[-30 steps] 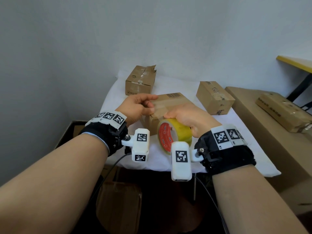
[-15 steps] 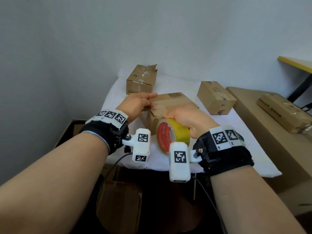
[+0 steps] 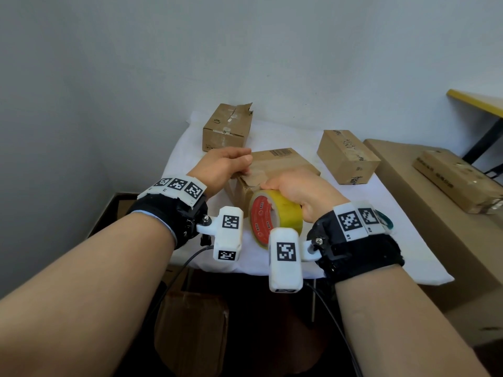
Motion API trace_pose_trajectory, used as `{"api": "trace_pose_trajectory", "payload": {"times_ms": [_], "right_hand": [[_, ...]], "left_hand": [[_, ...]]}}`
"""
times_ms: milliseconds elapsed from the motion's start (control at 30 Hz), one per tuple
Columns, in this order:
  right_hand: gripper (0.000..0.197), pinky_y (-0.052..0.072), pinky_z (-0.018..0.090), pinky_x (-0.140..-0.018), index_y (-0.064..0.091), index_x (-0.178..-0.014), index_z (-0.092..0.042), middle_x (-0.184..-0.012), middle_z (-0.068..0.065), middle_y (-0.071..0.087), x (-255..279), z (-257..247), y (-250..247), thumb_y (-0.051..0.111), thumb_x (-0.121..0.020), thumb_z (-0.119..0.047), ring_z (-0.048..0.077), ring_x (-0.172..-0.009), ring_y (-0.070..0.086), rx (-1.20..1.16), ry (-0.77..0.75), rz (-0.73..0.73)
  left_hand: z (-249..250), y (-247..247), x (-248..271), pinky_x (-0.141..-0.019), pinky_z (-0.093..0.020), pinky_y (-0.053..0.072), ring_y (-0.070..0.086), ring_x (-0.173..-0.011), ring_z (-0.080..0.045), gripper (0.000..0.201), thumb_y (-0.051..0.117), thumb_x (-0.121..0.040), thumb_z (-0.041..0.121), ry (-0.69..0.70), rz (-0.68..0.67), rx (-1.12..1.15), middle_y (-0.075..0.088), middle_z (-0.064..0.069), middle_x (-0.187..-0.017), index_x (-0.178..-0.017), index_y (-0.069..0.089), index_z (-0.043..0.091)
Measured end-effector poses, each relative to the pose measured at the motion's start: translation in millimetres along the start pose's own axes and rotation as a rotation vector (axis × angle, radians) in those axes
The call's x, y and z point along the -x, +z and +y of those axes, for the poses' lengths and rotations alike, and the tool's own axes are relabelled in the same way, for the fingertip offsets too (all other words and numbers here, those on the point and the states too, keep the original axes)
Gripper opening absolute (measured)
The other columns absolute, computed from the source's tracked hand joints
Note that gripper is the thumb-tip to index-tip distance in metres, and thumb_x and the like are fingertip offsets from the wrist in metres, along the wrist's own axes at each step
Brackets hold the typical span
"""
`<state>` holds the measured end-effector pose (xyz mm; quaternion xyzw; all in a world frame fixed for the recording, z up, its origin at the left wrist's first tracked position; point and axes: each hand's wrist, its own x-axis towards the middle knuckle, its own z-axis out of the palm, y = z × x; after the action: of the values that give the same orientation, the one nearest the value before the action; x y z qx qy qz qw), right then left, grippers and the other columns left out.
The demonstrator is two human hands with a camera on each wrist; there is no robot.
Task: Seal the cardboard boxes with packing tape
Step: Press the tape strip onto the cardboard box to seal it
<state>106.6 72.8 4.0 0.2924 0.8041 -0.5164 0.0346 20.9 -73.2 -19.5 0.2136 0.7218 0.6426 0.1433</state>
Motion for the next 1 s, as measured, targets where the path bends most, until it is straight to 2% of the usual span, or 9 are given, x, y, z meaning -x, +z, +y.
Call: {"api": "trace_pose_trajectory", "payload": {"times_ms": [33, 133, 200, 367, 533, 767, 867, 1000], "right_hand": [[0.023, 0.058, 0.053, -0.093, 0.07, -0.1, -0.01, -0.102, 0.014, 0.075, -0.3, 0.1, 0.4, 0.078, -0.084, -0.024, 0.034, -0.095, 0.073, -0.004, 0.001, -0.003], [0.024, 0.058, 0.053, -0.093, 0.07, -0.101, -0.009, -0.1, 0.015, 0.076, -0.4, -0.3, 1.3, 0.079, -0.084, -0.024, 0.034, -0.094, 0.074, -0.005, 0.0, -0.006], [0.025, 0.058, 0.054, -0.093, 0.071, -0.101, -0.009, -0.1, 0.015, 0.076, -0.4, -0.6, 2.3, 0.079, -0.083, -0.024, 0.034, -0.093, 0.074, -0.002, 0.0, -0.002], [0.026, 0.058, 0.053, -0.093, 0.07, -0.102, -0.01, -0.1, 0.014, 0.075, -1.0, -0.1, 3.3, 0.079, -0.083, -0.025, 0.034, -0.093, 0.073, -0.003, -0.001, 0.007], [0.025, 0.057, 0.053, -0.094, 0.07, -0.101, -0.01, -0.101, 0.014, 0.075, -0.6, 0.4, 3.1, 0.079, -0.083, -0.025, 0.034, -0.095, 0.073, 0.0, -0.005, 0.012], [0.023, 0.057, 0.052, -0.094, 0.07, -0.098, -0.011, -0.1, 0.013, 0.075, -0.3, 0.5, 3.6, 0.079, -0.084, -0.026, 0.033, -0.094, 0.073, 0.014, -0.015, 0.014], [0.024, 0.058, 0.052, -0.093, 0.07, -0.1, -0.009, -0.099, 0.013, 0.075, 0.3, 0.5, 3.1, 0.079, -0.084, -0.024, 0.032, -0.093, 0.073, 0.008, -0.007, 0.013], [0.027, 0.058, 0.052, -0.093, 0.07, -0.1, -0.009, -0.099, 0.014, 0.075, 1.4, -0.5, 3.2, 0.08, -0.083, -0.027, 0.033, -0.093, 0.073, 0.022, 0.001, 0.012]], "left_hand": [[-0.5, -0.3, -0.3, -0.061, -0.002, 0.044, 0.065, -0.068, 0.007, 0.039, 0.061, -0.097, 0.016, -0.001, -0.006, -0.006, 0.069, -0.001, -0.088, -0.136, 0.058, 0.011], [-3.8, -1.0, -2.3, -0.083, -0.011, 0.05, 0.066, -0.082, -0.004, 0.049, 0.069, -0.091, 0.01, -0.002, -0.033, -0.017, 0.064, -0.001, -0.09, -0.139, 0.056, 0.011], [-4.6, -1.1, -2.6, -0.088, -0.014, 0.05, 0.064, -0.084, -0.007, 0.052, 0.071, -0.089, 0.008, -0.005, -0.041, -0.02, 0.059, -0.002, -0.089, -0.139, 0.056, 0.012], [-3.2, -1.3, -2.1, -0.085, -0.012, 0.05, 0.063, -0.085, -0.008, 0.051, 0.071, -0.09, 0.011, 0.01, -0.035, -0.042, 0.059, -0.005, -0.096, -0.139, 0.056, 0.013], [-3.2, -0.6, -2.0, -0.087, -0.013, 0.05, 0.062, -0.084, -0.008, 0.052, 0.071, -0.089, 0.009, 0.007, -0.039, -0.046, 0.055, -0.003, -0.091, -0.139, 0.055, 0.012], [-4.5, -1.1, -3.1, -0.096, -0.021, 0.049, 0.063, -0.09, -0.013, 0.054, 0.072, -0.088, 0.007, 0.0, -0.044, -0.038, 0.058, -0.003, -0.088, -0.139, 0.055, 0.01], [-5.2, -1.0, -3.6, -0.089, -0.014, 0.049, 0.065, -0.082, -0.008, 0.056, 0.073, -0.086, 0.002, 0.001, -0.046, -0.041, 0.063, 0.004, -0.078, -0.139, 0.054, 0.009], [-5.2, -0.5, -3.4, -0.073, -0.002, 0.046, 0.065, -0.079, -0.004, 0.063, 0.075, -0.083, -0.002, 0.012, -0.047, -0.071, 0.066, 0.004, -0.08, -0.141, 0.052, 0.009]]}}
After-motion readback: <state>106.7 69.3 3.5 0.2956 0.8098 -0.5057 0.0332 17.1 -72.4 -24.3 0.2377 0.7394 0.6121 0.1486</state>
